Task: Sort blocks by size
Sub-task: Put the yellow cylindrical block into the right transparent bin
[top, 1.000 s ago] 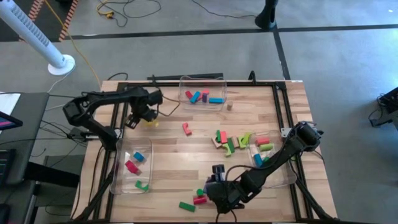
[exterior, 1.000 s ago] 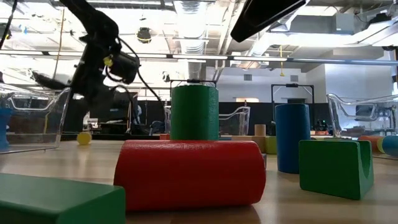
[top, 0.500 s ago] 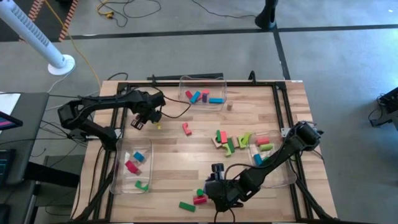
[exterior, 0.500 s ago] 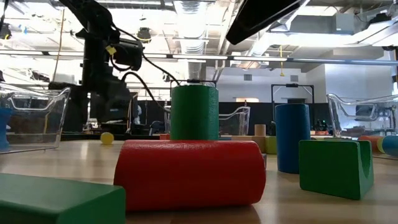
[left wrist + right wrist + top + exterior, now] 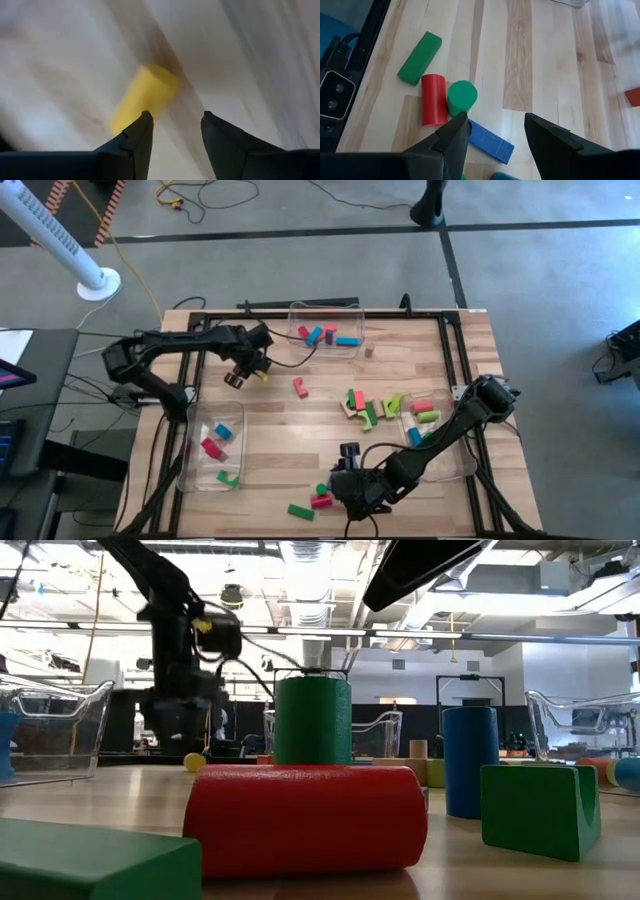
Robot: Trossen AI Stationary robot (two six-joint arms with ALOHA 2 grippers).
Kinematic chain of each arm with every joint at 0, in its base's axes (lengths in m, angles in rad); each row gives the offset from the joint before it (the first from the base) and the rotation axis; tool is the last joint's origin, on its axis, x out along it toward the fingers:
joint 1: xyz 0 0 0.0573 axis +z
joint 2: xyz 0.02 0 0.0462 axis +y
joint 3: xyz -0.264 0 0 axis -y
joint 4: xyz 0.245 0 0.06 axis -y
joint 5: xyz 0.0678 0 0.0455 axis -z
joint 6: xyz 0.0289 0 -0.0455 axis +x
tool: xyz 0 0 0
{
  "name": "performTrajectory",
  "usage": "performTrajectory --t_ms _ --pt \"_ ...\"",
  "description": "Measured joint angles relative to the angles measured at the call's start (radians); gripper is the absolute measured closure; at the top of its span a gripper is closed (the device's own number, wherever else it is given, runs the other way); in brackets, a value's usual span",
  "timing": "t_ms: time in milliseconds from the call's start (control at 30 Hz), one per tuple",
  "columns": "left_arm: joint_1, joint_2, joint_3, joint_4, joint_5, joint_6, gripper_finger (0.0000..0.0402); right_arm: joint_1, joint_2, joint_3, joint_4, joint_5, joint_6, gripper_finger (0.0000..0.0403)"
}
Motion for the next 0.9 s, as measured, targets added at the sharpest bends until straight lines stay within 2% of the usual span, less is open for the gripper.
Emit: performTrajectory --t_ms 267,467,700,900 --pt "-0.043 0.143 0.006 0.109 -0.027 -0.018 0.0298 -0.006 0.000 0.000 -0.001 0.000 -0.003 0.0182" --pt "-0.079 0.178 0.081 0.024 -0.041 -0.092 0.0317 -0.006 0.000 0.000 -0.013 0.000 -0.003 0.0182" --pt "-0.101 0.176 0.237 -0.083 -0.031 -0.241 0.0326 -0.005 0.000 0.000 -0.022 0.000 -0.002 0.0182" --pt "-0.063 0.176 0.353 -0.088 0.129 -0.342 0.0306 0.002 0.000 0.000 -0.023 0.000 0.008 0.0182"
